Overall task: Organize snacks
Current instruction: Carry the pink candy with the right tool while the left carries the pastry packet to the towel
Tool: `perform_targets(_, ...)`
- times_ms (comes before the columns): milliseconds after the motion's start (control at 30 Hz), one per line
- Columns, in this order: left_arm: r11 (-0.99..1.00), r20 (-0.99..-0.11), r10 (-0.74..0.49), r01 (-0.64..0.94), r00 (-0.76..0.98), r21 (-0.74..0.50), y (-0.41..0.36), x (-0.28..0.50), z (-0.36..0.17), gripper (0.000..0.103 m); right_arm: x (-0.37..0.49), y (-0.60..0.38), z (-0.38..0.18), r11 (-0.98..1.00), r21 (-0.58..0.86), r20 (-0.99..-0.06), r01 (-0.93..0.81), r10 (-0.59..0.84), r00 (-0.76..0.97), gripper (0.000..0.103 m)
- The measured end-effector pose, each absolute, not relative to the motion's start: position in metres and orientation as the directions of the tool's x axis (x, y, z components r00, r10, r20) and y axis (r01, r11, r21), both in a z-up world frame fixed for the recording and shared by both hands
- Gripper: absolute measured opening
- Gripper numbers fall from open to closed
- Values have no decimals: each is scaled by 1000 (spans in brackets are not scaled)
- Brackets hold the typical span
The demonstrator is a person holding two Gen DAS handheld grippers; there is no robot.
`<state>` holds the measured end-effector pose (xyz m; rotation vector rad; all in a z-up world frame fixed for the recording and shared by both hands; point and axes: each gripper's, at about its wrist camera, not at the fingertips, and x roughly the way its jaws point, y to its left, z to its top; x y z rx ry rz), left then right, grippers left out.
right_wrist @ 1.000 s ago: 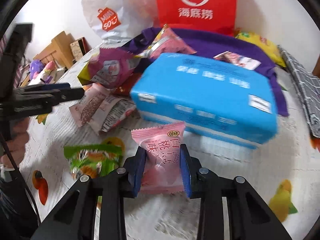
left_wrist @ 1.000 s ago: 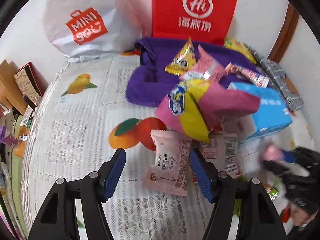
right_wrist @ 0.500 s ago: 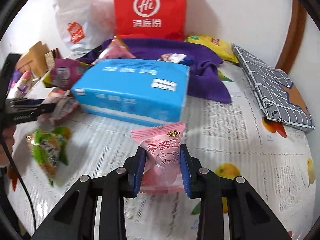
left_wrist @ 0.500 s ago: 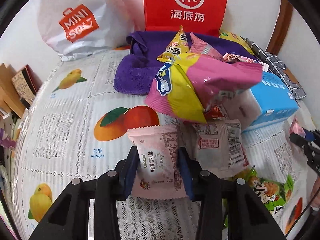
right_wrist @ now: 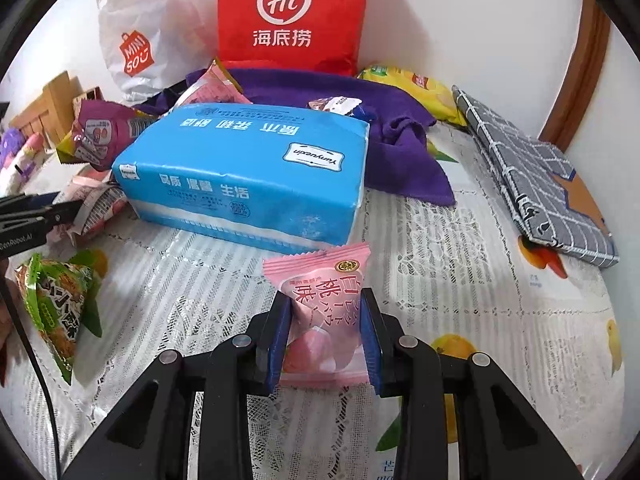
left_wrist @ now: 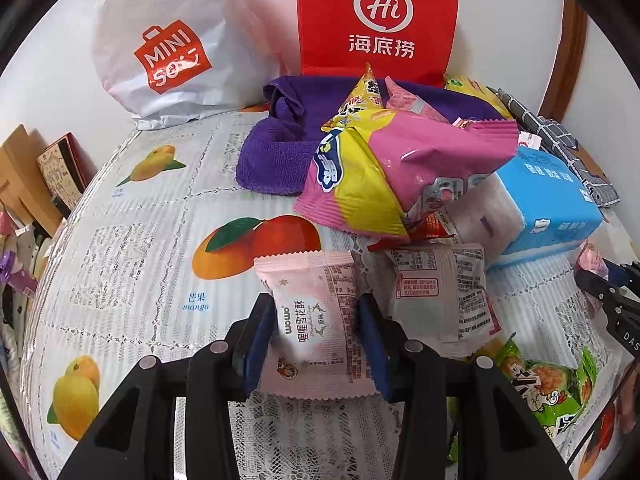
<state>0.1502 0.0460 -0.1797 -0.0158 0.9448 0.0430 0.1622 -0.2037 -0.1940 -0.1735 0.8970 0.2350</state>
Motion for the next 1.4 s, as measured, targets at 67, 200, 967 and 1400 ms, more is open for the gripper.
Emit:
perform_targets(67,999,-810,34,-45,585,9,45,150,-180,41,163,-206,-194,962,-28,-791,-273,146,595,33)
perform_targets(200,998,-811,44,-53,584,15,44,149,-180,43,165,-217,-195,965,52,-791,-258,198,579,34)
perform_targets(967,998,-809,54,-57,585,25,44,149,-180,42,165,-215,-195,968,39,-791,-248,182,585,34)
perform_targets(1400,1000,-820,12,-29,572,-6,52,131,-164,36,147,-228,-174,972,47,-760,-232,185,623,34)
